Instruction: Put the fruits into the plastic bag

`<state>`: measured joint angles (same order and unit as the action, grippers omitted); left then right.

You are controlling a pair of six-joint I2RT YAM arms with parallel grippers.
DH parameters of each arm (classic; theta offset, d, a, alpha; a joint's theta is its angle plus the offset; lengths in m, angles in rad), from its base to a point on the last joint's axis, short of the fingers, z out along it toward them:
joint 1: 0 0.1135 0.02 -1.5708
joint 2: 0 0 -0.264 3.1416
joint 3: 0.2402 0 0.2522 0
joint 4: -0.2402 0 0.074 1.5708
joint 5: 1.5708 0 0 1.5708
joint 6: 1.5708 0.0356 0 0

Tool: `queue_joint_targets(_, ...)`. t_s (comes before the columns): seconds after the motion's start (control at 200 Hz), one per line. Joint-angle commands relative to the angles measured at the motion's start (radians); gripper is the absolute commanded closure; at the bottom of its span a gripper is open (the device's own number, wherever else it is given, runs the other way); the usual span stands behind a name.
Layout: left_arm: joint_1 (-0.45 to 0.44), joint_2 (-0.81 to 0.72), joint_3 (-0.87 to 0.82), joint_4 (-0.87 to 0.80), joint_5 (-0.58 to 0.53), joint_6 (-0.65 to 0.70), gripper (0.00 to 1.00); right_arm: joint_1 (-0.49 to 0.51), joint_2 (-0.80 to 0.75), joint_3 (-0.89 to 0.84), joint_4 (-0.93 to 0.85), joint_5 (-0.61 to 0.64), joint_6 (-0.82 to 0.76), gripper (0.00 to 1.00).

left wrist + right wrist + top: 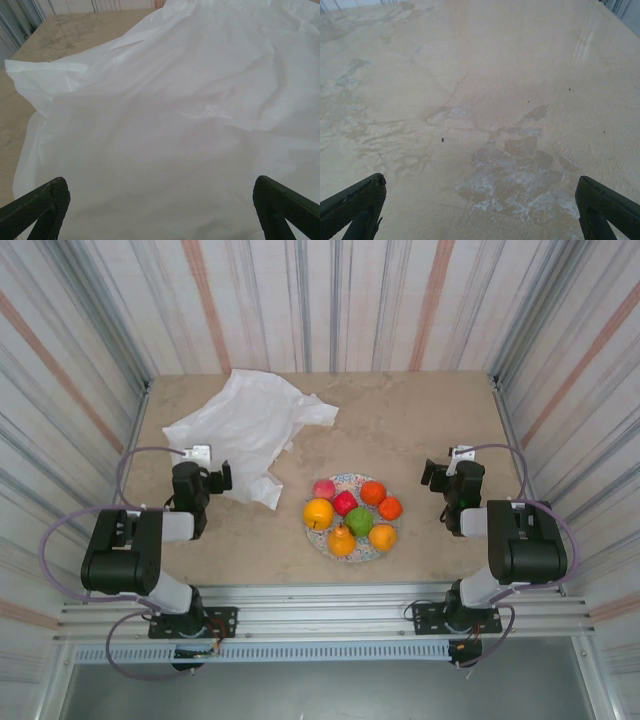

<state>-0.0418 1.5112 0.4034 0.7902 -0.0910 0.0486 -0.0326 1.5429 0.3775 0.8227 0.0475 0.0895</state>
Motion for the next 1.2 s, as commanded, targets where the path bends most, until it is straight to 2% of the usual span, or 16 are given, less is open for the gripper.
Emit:
queue_joint_targets(0.0, -0.003, -0.003, -0.008, 0.024, -0.014, -0.007, 0.02, -0.001, 0.002, 0.015, 0.013, -0.010, 0.005, 0.01)
queue_joint_targets(0.847, 0.011, -0.006, -0.008, 0.020, 0.014, -0.012, 0.01, -0.003, 0.000, 0.015, 0.013, -0.012, 0.006, 0.01)
queue_joint_targets(0.902, 0.013, -0.012, -0.010, 0.026, -0.019, -0.029, 0.01, 0.008, -0.009, 0.020, 0.005, 0.042, 0.012, 0.01)
queue_joint_targets(0.937, 0.012, -0.031, -0.012, 0.008, -0.075, -0.054, 0.01, 0.017, -0.029, 0.029, -0.019, 0.097, 0.023, 0.01)
queue_joint_targets(0.962, 0.016, -0.049, -0.020, -0.003, -0.065, -0.057, 0.01, 0.019, -0.051, 0.049, -0.068, 0.125, 0.030, 0.01)
queue_joint_targets(1.092, 0.018, -0.070, -0.079, 0.093, -0.060, -0.056, 0.01, 0.006, -0.174, 0.226, -0.482, 0.202, 0.121, 0.01)
queue_joint_targets(1.197, 0.017, -0.072, -0.085, 0.104, -0.060, -0.057, 0.01, -0.021, -0.281, 0.281, -0.605, 0.201, 0.207, 0.01)
